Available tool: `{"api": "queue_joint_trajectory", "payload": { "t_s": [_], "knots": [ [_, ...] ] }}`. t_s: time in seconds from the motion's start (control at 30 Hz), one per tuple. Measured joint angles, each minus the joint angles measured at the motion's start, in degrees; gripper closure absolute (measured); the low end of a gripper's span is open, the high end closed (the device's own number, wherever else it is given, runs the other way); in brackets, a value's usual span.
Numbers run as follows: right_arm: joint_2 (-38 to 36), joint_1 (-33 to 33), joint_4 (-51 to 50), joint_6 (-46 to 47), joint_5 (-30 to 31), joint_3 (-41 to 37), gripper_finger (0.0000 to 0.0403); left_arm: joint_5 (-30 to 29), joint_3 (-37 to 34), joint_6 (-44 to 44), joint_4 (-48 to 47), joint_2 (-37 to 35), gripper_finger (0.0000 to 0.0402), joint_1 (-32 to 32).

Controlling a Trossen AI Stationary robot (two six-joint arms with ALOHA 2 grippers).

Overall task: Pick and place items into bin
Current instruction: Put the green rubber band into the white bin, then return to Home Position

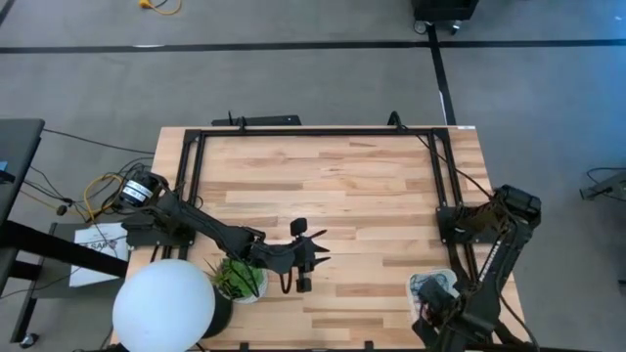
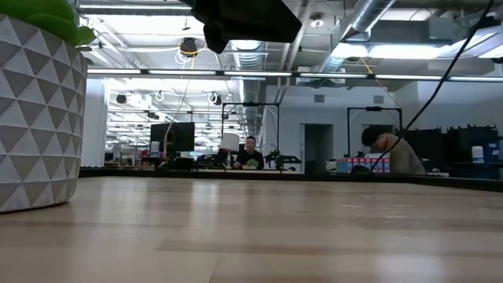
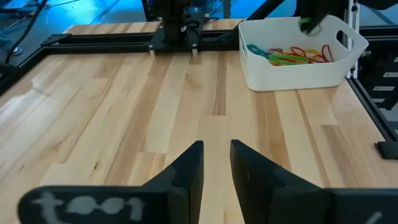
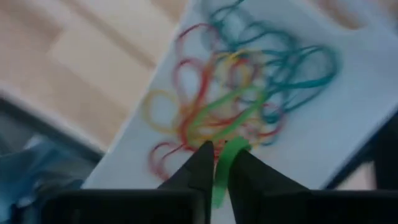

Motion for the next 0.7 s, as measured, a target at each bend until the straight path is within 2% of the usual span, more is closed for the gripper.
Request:
{"api": "queue_joint_trajectory", "payload": {
  "t_s": [0.3, 0.43, 0.6, 0.7],
  "knots": [
    [0.04, -1.08, 3.06, -0.17, 1.94, 0.0, 0.0299, 0.04, 0.0, -0.7, 0.02, 0.0, 0.033, -0.02],
    [0.07, -1.99, 3.47, -3.31, 2.61, 0.0, 0.0275, 0.07, 0.0, -1.01, 0.02, 0.0, 0.033, -0.02],
    [0.09, -2.41, 9.81, -4.95, 2.86, 0.0, 0.026, 0.11, 0.0, 0.44, -1.64, 0.0, 0.033, -0.02],
    [0.09, -2.24, 16.06, -5.05, 2.76, 0.0, 0.026, 0.39, 0.01, -1.92, -3.2, -0.03, 0.033, -0.02]
  ]
}}
